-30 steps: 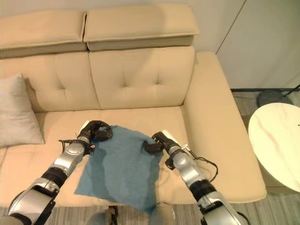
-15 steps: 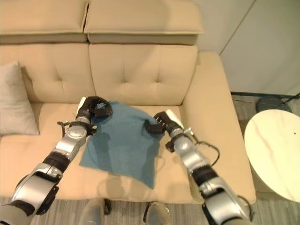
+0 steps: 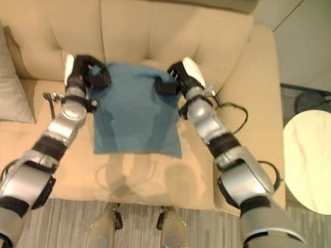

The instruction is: Pick up all the scattered cushions and arrange them neatly on the sofa.

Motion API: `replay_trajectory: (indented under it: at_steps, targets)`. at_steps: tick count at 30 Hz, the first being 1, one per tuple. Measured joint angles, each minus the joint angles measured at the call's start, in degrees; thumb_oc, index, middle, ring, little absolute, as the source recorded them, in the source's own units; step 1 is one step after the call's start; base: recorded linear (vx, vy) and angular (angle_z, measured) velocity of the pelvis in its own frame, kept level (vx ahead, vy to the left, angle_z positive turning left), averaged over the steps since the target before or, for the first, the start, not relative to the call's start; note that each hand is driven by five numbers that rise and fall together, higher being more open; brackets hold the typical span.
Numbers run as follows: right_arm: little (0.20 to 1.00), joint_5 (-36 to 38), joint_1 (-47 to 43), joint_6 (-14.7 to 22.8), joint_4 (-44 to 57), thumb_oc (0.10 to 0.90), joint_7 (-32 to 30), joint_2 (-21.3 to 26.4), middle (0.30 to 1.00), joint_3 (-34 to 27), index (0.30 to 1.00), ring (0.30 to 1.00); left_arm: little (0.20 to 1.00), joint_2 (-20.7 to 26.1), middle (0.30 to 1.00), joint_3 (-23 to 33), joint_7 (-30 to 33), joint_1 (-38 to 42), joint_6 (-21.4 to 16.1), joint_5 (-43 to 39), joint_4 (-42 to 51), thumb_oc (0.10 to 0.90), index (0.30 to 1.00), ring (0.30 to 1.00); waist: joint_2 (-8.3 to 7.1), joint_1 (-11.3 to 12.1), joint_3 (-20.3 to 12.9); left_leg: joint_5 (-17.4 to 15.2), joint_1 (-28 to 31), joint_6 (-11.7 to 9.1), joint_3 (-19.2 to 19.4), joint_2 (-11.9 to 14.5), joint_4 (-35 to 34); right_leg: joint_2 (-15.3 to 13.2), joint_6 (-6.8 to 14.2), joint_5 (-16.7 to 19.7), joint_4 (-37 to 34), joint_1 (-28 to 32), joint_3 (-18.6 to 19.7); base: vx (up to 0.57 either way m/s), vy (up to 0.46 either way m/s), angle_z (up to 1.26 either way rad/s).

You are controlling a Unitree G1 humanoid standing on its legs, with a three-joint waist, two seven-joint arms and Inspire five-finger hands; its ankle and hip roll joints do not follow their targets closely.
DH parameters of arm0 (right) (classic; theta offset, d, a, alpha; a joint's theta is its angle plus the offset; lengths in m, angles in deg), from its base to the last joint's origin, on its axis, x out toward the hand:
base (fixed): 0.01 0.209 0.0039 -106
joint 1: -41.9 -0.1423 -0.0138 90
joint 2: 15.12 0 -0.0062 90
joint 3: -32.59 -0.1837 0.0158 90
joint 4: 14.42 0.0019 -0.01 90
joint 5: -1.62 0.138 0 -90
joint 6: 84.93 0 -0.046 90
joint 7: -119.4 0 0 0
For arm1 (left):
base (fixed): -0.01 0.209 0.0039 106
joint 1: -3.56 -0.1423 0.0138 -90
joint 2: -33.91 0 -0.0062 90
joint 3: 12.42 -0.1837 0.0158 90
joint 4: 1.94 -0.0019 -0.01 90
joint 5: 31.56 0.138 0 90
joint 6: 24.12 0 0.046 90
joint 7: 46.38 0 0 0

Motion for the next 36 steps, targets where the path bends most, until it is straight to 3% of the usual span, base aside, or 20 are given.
replay_trajectory:
  at_steps: [8, 10, 11, 12, 14, 16, 17, 18, 20, 21, 22, 23, 24, 25, 26, 27, 28, 30, 32, 36]
  targets:
    - [0.3, 8.66, -13.87, 1.08, -4.69, 0.4, -5.99, 0.25, 0.3, 0.41, 0.3, 0.3, 0.3, 3.62, 0.3, -2.78, 2.29, 16.54, -1.68, -2.04, -4.22, 0.4, 0.3, 0.3, 0.49, -0.42, 3.48, 0.02, -4.67, 0.0, 1.31, 0.11, 0.88, -0.36, -0.12, 0.48, 0.14, -4.72, 1.67, 0.0, 0.038, -0.02]
    - [0.3, 9.55, -18.61, 1.2, -7.9, 0.4, -6.41, 0.23, 0.3, 0.92, 0.3, 0.3, 0.3, 4.65, 0.3, -2.95, 3.0, 19.75, -2.67, -2.46, -3.44, 0.4, 0.3, 0.3, -1.5, -0.69, 5.84, -5.97, -14.29, 1.19, 1.13, -0.71, 13.71, -1.67, -1.37, 2.14, -0.14, -5.51, 1.93, 0.03, -0.016, 0.15]
    - [0.3, 10.05, -20.28, 1.22, -7.97, 0.4, -6.56, 0.96, 0.3, 0.95, 0.3, 0.3, 0.3, 4.9, 0.3, -4.01, 4.06, 20.87, -3.27, -2.57, -3.41, 0.4, 0.3, 0.3, -0.36, -1.12, 5.43, -2.07, -9.89, 1.61, 1.74, -1.03, 2.7, -1.15, -1.12, 1.91, -0.32, -6.57, 2.59, 0.02, -0.022, -0.04]
    - [0.3, 10.08, -21.56, 1.38, -7.7, 0.4, -6.87, 1.47, 0.3, 0.88, 0.3, 0.3, 0.3, 5.5, 0.3, -4.8, 4.61, 22.34, -3.3, -2.59, -3.36, 0.4, 0.3, 0.3, 0.47, -1.27, 5.46, 1.75, -7.51, 2.28, 2.03, -0.16, -0.82, -0.37, -1.05, 1.85, 0.17, -7.73, 3.07, 0.04, -0.015, -0.33]
    - [0.3, 10.39, -24.97, 3.59, -5.72, 0.4, -9.0, 2.88, 0.3, -0.25, 0.3, 0.3, 0.3, 6.28, 0.3, -4.89, 7.4, 27.08, -4.53, -2.85, -2.66, 0.4, 0.3, 0.3, 1.15, -0.53, 7.23, 1.31, -10.15, 2.61, 2.5, 1.19, -0.43, -0.27, 0.7, -2.65, 9.45, -18.07, 2.93, 0.05, -0.016, -0.52]
    - [0.3, 10.46, -26.39, 5.01, -4.93, 0.4, -10.57, 3.31, 0.3, -0.28, 0.3, 0.3, 0.3, 7.0, 0.3, -4.17, 8.88, 28.47, -5.4, -3.99, -2.73, 0.4, 0.3, 0.3, 0.9, -0.05, 7.31, 1.2, -11.15, 2.45, 3.23, -0.68, -0.07, -0.11, -1.28, 3.93, -1.59, -12.07, 2.95, 0.05, -0.03, 0.0]
    - [0.3, 10.56, -27.32, 5.41, -4.48, 0.4, -12.15, 2.4, 0.3, -0.2, 0.3, 0.3, 0.3, 8.43, 0.3, -2.26, 8.94, 28.34, -5.61, -4.82, -1.15, 0.4, 0.3, 0.3, 0.47, -0.67, 8.22, -2.51, -18.08, 1.35, 1.83, -0.48, 11.6, -1.21, -1.61, 4.35, -0.86, -11.92, 1.94, 0.07, -0.035, 0.31]
    - [0.3, 10.96, -27.16, 5.36, -4.64, 0.4, -12.86, 2.33, 0.3, -0.04, 0.3, 0.3, 0.3, 8.48, 0.3, -2.32, 9.36, 27.96, -5.87, -4.78, -0.53, 0.4, 0.3, 0.3, 0.2, -0.77, 7.97, -6.74, -22.41, 1.01, 0.6, -0.84, 15.95, -1.54, -1.37, 4.59, -0.87, -12.09, 1.59, 0.06, -0.032, 0.29]
    - [0.3, 11.32, -27.09, 5.39, -2.5, 0.4, -13.84, 3.38, 0.3, -0.43, 0.3, 0.3, 0.3, 8.46, 0.3, -2.83, 10.96, 28.49, -5.88, -4.8, 0.57, 0.4, 0.3, 0.3, 1.57, -1.86, 8.09, 1.85, -11.6, 3.15, 1.22, -0.73, -0.98, -0.67, -0.14, 3.53, 0.96, -12.75, 3.29, 0.05, -0.028, 0.01]
    - [0.3, 11.44, -25.4, 5.88, -1.22, 0.4, -14.88, 3.58, 0.3, -2.32, 0.3, 0.3, 0.3, 7.15, 0.3, -2.27, 12.11, 28.37, -5.97, -4.79, 1.03, 0.4, 0.3, 0.3, 2.02, -1.29, 8.33, 1.68, -11.99, 3.21, 1.79, 0.56, -0.79, -0.61, 0.82, -0.78, 12.22, -20.76, 4.32, 0.04, -0.019, -0.31]
    - [0.3, 11.88, -24.09, 6.08, -1.0, 0.4, -15.54, 3.23, 0.3, -2.6, 0.3, 0.3, 0.3, 6.36, 0.3, -2.58, 13.17, 27.48, -6.24, -4.78, 1.16, 0.4, 0.3, 0.3, 1.28, -1.22, 7.78, 1.77, -12.13, 3.2, 1.78, 0.34, -0.78, -0.71, 0.25, -3.26, 13.31, -22.25, 3.68, 0.03, -0.015, -0.25]
    - [0.3, 12.28, -24.07, 6.1, -1.02, 0.4, -16.04, 3.24, 0.3, -2.7, 0.3, 0.3, 0.3, 5.99, 0.3, -2.73, 13.52, 27.46, -6.3, -4.77, 1.06, 0.4, 0.3, 0.3, 0.8, -1.35, 7.58, 1.76, -12.18, 3.19, 2.1, -0.27, -0.78, -0.59, -1.6, -1.11, 7.28, -19.51, 3.73, 0.03, -0.017, -0.03]
    - [0.3, 12.31, -24.44, 6.3, -1.11, 0.4, -16.86, 3.19, 0.3, -2.97, 0.3, 0.3, 0.9, 5.7, 0.9, -2.69, 13.73, 27.57, -6.44, -4.76, 1.1, 0.8, 0.9, 0.9, 0.39, -0.84, 7.71, 1.58, -12.3, 2.9, 2.09, -1.32, -0.69, 0.13, -4.5, 5.99, -1.25, -14.8, 4.08, 0.02, -0.017, 0.18]
    - [0.3, 13.0, -24.58, 6.88, -2.05, 0.4, -17.94, 2.04, 0.3, -2.73, 0.3, 0.3, 0.9, 6.33, 0.9, -2.32, 13.66, 26.9, -6.87, -4.65, 1.57, 0.8, 0.9, 0.9, 0.11, -0.5, 8.34, -2.19, -18.4, 0.86, 1.42, -0.76, 10.96, -0.97, -3.5, 5.98, -0.84, -14.5, 2.89, 0.01, -0.019, 0.29]
    - [0.3, 14.12, -24.06, 6.98, -3.31, 0.4, -17.99, 1.27, 0.3, -2.07, 0.3, 0.3, 0.9, 6.38, 0.9, -2.43, 13.53, 25.66, -7.01, -4.63, 1.63, 0.8, 0.9, 0.9, -0.1, -0.91, 8.15, -4.82, -23.02, 0.49, 1.75, -0.86, 14.39, -1.28, -2.29, 7.1, -0.84, -14.41, 3.14, 0.0, -0.019, 0.09]
    - [0.9, 15.05, -23.18, 6.96, -3.49, 0.8, -17.92, 0.86, 0.9, -2.06, 0.9, 0.9, 0.9, 6.41, 0.9, -2.93, 13.47, 25.01, -6.99, -4.71, 1.27, 0.8, 0.9, 0.9, -0.01, -0.35, 8.05, 0.81, -16.44, 1.96, 2.05, -1.01, 2.57, -0.54, -2.14, 7.19, -0.84, -13.76, 4.15, 0.0, 0.0, 0.0]
    - [0.9, 15.46, -23.02, 6.92, -3.42, 0.8, -17.77, 0.68, 0.9, -2.04, 0.9, 0.9, 0.9, 6.65, 0.9, -2.92, 13.27, 25.28, -6.91, -4.84, 1.0, 0.8, 0.9, 0.9, 0.55, -0.63, 8.06, 4.52, -12.73, 2.38, 2.04, -0.52, -1.04, 0.14, -1.84, 6.95, -0.78, -13.57, 4.59, -0.01, -0.02, -0.19]
    - [0.9, 16.86, -22.2, 6.8, -4.15, 0.8, -17.5, 0.88, 0.9, -2.6, 0.9, 0.9, 0.9, 6.08, 0.9, -3.01, 12.47, 25.25, -6.94, -6.37, 0.96, 0.8, 0.9, 0.9, 0.73, -1.3, 8.12, 3.48, -12.08, 2.91, 1.81, 0.45, -0.57, 0.49, 1.56, 2.94, 4.24, -17.21, 4.39, -0.01, -0.019, -0.09]
    - [0.9, 18.18, -21.18, 5.9, -3.94, 0.8, -17.42, 0.97, 0.9, -3.09, 0.9, 0.9, 0.9, 5.36, 0.9, -2.67, 11.63, 24.34, -6.89, -11.02, 0.82, 0.8, 0.9, 0.9, -0.18, -1.28, 7.9, 3.45, -11.62, 2.88, 2.19, -1.21, -0.58, 0.18, -0.51, 6.42, -1.09, -14.44, 3.81, -0.01, -0.015, 0.05]
    - [0.9, 21.6, -18.49, 4.43, -3.87, 0.8, -17.25, 0.71, 0.9, -3.19, 0.9, 0.9, 0.9, 6.73, 0.9, -2.57, 9.8, 23.34, -4.85, -12.51, -1.77, 0.8, 0.9, 0.9, 0.02, -0.97, 8.01, 3.77, -9.21, 2.26, 2.89, 0.0, -0.61, 1.1, -0.5, 6.45, -0.58, -12.26, 3.57, -0.04, -0.017, -0.08]
